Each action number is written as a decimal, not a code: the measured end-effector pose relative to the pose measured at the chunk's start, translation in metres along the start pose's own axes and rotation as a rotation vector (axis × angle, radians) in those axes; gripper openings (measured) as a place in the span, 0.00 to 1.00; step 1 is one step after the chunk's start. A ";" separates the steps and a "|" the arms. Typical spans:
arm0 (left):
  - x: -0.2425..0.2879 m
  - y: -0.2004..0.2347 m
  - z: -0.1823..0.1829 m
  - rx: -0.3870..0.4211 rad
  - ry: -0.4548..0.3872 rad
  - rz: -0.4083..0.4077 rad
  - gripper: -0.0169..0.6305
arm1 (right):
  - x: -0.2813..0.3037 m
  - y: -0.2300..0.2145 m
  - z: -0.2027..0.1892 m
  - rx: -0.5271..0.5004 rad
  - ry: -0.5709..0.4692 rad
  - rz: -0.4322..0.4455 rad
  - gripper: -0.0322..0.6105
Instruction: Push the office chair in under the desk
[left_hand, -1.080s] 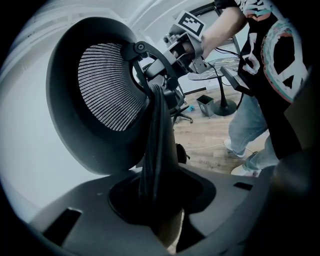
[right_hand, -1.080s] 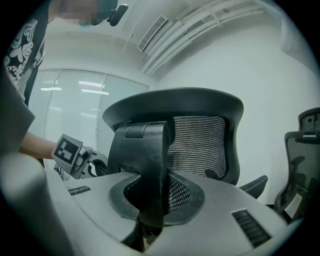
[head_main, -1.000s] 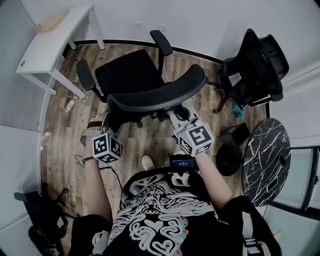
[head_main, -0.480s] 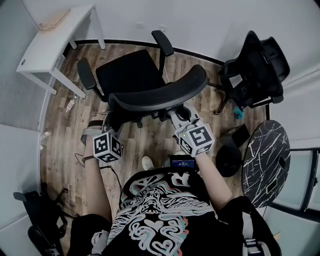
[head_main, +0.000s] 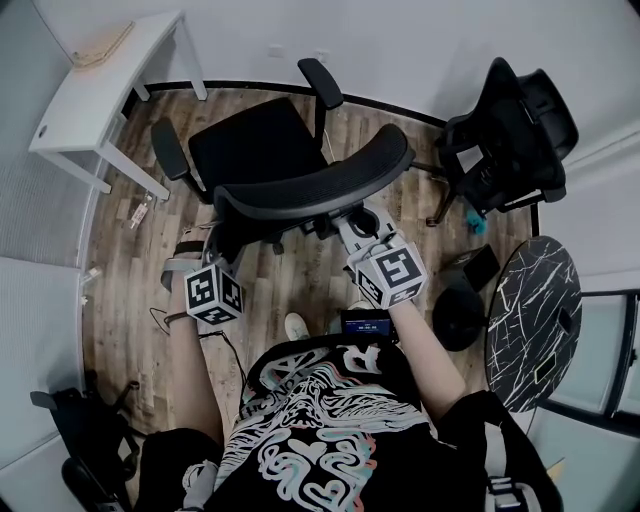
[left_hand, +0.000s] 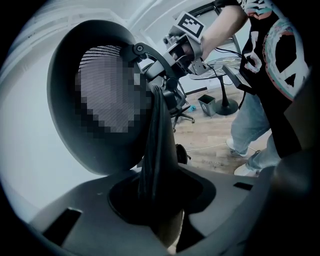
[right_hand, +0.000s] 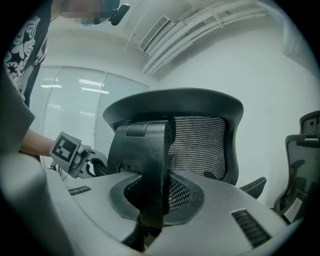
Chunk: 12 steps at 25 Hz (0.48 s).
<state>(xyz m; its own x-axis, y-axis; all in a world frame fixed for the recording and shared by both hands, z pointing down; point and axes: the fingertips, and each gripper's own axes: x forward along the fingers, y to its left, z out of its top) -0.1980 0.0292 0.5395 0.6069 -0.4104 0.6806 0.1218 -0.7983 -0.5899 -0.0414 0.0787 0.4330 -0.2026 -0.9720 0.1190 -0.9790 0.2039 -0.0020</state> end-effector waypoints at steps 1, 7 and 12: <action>0.001 0.001 0.000 0.001 0.000 0.001 0.24 | 0.001 -0.001 0.000 0.002 0.001 0.000 0.15; 0.006 0.007 0.002 -0.005 0.003 0.013 0.24 | 0.007 -0.009 0.002 -0.001 -0.004 0.006 0.15; 0.013 0.010 0.007 -0.012 0.014 0.013 0.24 | 0.010 -0.018 0.000 -0.002 -0.001 0.028 0.15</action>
<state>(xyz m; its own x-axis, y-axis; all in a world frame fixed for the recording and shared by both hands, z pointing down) -0.1835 0.0192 0.5391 0.5973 -0.4266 0.6791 0.1049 -0.7980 -0.5935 -0.0259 0.0654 0.4337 -0.2299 -0.9661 0.1176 -0.9729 0.2311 -0.0033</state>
